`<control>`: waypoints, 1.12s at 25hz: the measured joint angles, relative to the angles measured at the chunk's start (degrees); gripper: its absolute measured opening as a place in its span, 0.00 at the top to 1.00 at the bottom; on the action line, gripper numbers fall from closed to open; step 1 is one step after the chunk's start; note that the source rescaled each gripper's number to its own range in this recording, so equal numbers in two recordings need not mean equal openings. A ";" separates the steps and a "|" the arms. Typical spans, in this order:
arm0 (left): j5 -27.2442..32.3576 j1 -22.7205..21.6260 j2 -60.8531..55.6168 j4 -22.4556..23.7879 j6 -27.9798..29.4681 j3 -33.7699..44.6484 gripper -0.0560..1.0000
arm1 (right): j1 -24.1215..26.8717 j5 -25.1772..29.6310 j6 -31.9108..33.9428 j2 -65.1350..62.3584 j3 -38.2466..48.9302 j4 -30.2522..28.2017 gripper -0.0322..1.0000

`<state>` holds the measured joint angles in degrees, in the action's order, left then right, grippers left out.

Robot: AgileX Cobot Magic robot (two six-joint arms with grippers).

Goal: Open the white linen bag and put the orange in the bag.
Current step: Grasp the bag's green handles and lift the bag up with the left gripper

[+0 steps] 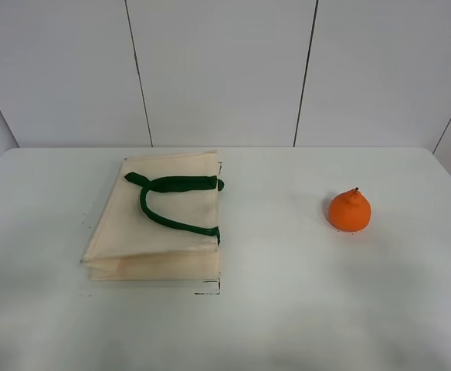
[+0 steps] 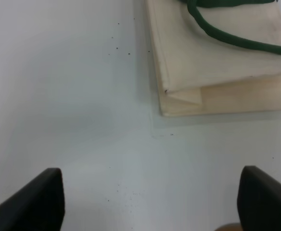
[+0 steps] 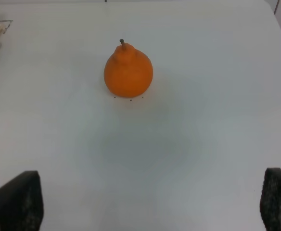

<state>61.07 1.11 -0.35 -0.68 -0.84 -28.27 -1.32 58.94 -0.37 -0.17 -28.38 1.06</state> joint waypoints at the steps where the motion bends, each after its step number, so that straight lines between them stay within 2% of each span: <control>1: 0.00 0.00 0.00 0.00 0.00 0.00 0.03 | 0.00 0.00 0.00 0.00 0.00 0.00 0.00; 8: -0.40 0.00 0.21 0.00 0.00 -0.40 0.03 | 0.00 0.00 0.00 0.00 0.00 0.00 0.00; 12: 0.90 0.00 7.12 0.00 0.00 -4.47 0.03 | 0.00 0.00 0.00 0.00 0.00 0.00 0.00; 21: 1.12 0.00 42.35 0.00 0.00 -20.79 0.03 | 0.00 0.00 0.00 0.00 0.00 0.00 0.00; 28: 0.94 0.00 71.61 0.00 0.00 -37.60 0.03 | 0.00 0.00 0.00 0.00 0.00 0.00 0.00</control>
<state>62.01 1.11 71.26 -0.68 -0.84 -65.88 -1.32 58.94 -0.37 -0.17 -28.38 1.06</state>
